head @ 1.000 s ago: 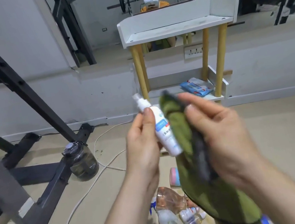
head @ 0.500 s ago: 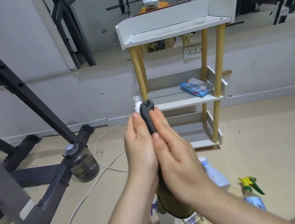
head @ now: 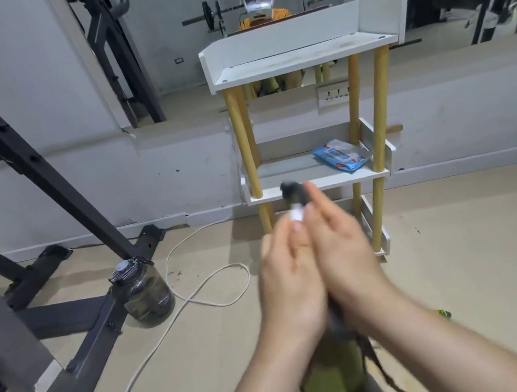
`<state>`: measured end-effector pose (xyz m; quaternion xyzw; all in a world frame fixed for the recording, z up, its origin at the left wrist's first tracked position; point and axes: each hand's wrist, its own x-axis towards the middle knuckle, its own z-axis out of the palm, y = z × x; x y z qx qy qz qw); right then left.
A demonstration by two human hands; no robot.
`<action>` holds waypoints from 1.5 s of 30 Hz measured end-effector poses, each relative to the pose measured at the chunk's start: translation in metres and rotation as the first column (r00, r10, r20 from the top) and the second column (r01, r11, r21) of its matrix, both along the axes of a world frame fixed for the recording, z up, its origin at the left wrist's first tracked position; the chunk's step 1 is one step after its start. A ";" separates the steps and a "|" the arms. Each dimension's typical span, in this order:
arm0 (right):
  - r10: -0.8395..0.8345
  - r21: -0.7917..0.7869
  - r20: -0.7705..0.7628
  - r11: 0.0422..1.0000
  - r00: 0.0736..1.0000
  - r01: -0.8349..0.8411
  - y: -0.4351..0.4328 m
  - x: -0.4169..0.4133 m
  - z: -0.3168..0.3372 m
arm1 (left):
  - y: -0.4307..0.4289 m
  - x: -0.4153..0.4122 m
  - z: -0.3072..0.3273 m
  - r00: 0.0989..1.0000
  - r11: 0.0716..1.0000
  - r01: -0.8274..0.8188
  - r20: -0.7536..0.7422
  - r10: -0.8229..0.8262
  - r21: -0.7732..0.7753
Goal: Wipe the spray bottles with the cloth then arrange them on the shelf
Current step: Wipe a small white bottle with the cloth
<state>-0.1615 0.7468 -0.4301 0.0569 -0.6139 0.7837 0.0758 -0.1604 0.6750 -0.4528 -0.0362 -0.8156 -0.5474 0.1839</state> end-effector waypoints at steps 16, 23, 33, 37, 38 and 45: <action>-0.027 -0.308 0.138 0.949 0.990 0.069 0.007 -0.004 0.006 | 0.001 -0.006 0.007 0.985 0.940 0.108 0.093 -0.145 0.325; 0.058 -0.413 0.234 0.910 0.970 0.045 0.011 0.001 0.011 | 0.007 -0.002 0.008 0.994 0.905 0.051 0.063 -0.086 0.423; 0.070 -0.491 0.271 0.868 0.960 0.075 0.018 -0.006 0.015 | 0.011 0.005 -0.002 0.992 0.985 0.127 0.004 -0.128 0.116; 0.147 -0.528 0.218 0.849 0.965 -0.010 0.011 0.002 0.014 | 0.004 -0.005 -0.006 1.000 0.995 0.008 0.029 -0.011 0.096; 0.156 -0.528 0.209 0.849 0.965 -0.023 0.010 0.003 0.014 | 0.004 -0.005 -0.006 0.998 0.997 -0.013 0.064 0.008 0.079; 0.190 -0.393 0.133 0.911 0.973 -0.125 0.010 0.004 0.006 | -0.003 -0.003 0.018 0.975 0.805 0.065 0.136 -0.178 0.590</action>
